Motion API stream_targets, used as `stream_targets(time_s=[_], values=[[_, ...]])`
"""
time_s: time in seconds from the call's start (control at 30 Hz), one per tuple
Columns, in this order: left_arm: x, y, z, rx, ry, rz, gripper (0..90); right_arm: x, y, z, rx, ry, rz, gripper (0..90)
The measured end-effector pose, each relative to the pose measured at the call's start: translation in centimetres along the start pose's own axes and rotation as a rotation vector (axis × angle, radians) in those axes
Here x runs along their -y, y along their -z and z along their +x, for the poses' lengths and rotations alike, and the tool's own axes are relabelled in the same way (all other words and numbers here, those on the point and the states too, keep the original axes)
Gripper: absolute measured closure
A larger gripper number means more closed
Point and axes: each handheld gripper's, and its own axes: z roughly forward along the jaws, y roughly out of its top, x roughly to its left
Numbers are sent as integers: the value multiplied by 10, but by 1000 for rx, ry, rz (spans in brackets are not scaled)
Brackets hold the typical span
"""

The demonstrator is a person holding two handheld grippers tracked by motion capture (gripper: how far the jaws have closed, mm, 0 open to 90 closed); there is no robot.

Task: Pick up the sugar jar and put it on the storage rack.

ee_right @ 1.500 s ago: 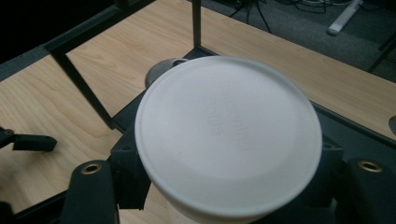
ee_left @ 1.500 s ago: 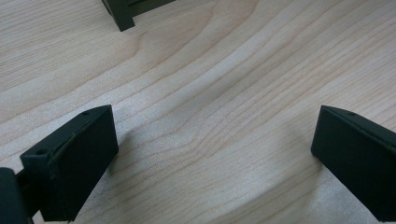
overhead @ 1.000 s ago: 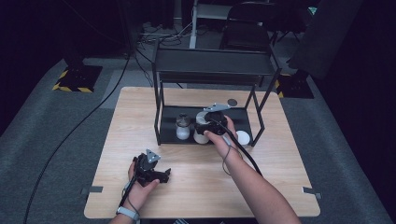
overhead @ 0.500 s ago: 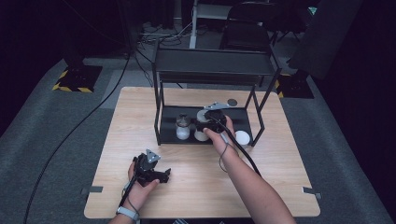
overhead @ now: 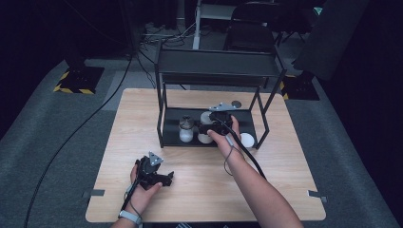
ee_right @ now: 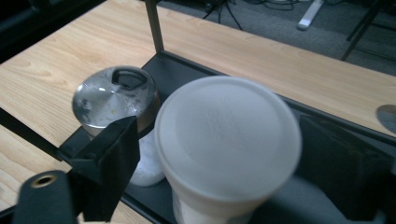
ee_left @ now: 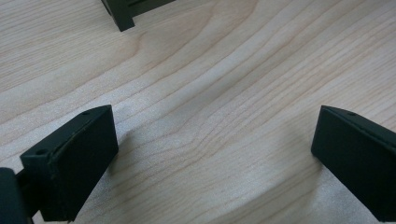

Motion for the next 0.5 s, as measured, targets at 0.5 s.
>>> stream_targets(time_s=[0.5], values=[[0, 0, -1, -5, 1, 1, 4, 0, 55, -2, -48, 16, 12, 113]])
